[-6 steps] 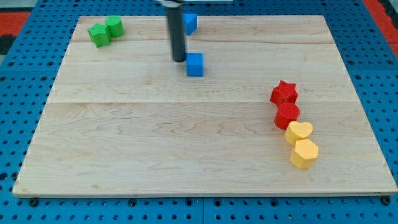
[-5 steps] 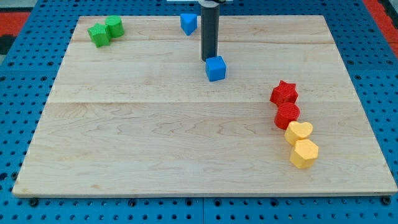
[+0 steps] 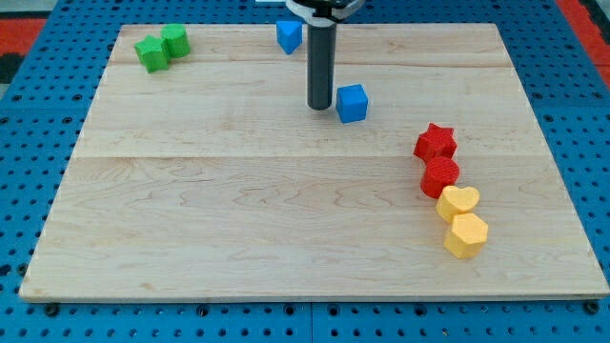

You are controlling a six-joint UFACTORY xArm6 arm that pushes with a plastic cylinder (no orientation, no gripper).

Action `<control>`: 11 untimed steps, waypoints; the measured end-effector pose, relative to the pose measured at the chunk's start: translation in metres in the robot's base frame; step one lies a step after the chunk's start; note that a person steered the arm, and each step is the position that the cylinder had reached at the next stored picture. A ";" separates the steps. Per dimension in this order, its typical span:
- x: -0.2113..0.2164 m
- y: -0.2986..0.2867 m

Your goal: Slide the blue cube to the top of red star

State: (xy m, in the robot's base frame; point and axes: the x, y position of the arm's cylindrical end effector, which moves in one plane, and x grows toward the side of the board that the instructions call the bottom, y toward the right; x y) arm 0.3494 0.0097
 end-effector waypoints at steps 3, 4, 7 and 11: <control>-0.004 0.040; -0.002 0.040; 0.011 0.043; 0.031 0.082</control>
State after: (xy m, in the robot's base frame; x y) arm 0.3800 0.0912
